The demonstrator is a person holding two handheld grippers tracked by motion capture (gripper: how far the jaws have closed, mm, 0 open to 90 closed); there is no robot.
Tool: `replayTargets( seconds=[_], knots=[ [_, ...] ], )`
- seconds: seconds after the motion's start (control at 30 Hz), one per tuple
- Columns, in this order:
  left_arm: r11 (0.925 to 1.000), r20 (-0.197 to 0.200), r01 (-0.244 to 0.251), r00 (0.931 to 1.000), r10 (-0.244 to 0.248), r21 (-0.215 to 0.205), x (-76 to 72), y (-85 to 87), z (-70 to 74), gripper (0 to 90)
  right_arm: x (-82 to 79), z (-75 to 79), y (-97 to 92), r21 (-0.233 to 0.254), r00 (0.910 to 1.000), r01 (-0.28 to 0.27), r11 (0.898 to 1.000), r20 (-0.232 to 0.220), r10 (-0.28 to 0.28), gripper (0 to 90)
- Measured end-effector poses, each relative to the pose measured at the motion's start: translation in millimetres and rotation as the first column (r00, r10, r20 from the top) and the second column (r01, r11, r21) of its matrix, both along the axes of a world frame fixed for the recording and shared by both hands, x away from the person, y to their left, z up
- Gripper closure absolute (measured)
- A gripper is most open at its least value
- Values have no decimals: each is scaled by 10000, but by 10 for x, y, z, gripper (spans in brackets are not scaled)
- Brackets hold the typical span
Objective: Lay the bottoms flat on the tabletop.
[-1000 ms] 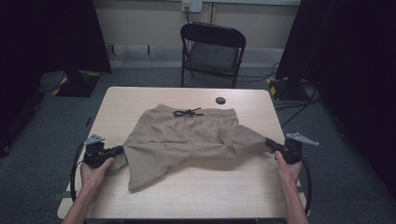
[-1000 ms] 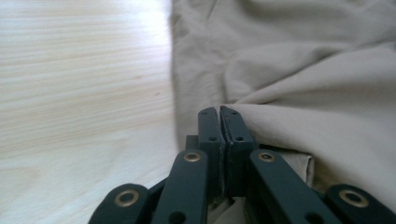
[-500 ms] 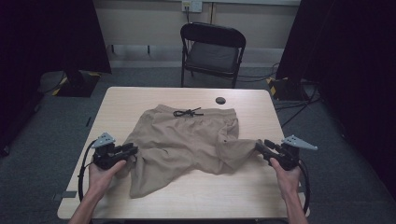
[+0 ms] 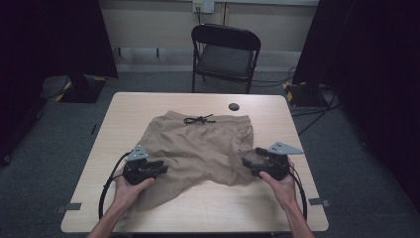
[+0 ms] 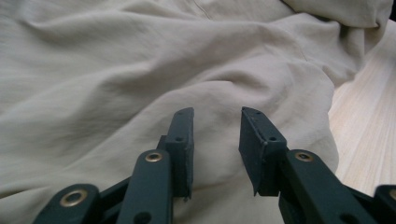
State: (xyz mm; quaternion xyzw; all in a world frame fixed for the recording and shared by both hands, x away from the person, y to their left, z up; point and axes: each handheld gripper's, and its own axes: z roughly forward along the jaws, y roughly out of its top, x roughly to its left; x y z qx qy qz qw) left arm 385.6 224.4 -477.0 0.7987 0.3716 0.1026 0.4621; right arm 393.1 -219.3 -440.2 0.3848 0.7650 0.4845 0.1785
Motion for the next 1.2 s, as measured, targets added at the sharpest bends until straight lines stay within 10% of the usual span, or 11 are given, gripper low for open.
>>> replayTargets(
  seconds=[0.17, 0.3, 0.53, 0.73, 0.97, 1.2],
  knots=[
    [9966, -321, 260, 9992, -236, 784, 8, -97, -132, 628, 104, -198, 124, -728, 9951, -443, 9964, -918, 376, 599],
    [9949, -262, 206, 9995, -181, 989, 7, -102, -138, 628, 4, -159, 208, -351, 9871, -1318, 9907, -964, 1279, 873],
    [9935, -326, 25, 9995, 12, 1140, 40, -101, -182, 631, -125, 121, 267, 853, 9781, -1956, 9770, -550, 2007, 885],
    [9943, -336, -169, 9992, 205, 1052, 76, -63, -199, 649, 188, 437, 265, 1968, 9921, -1246, 9725, 132, 1244, 883],
    [9949, -335, -192, 9992, 226, 990, 87, -20, -206, 656, 801, 212, 224, 1698, 9969, 324, 9849, -761, -197, 874],
    [9994, 108, 54, 9999, -58, 332, -12, -91, -58, 631, 998, -142, 201, 1019, 9837, 879, 9909, -1658, -703, 825]
  ],
)
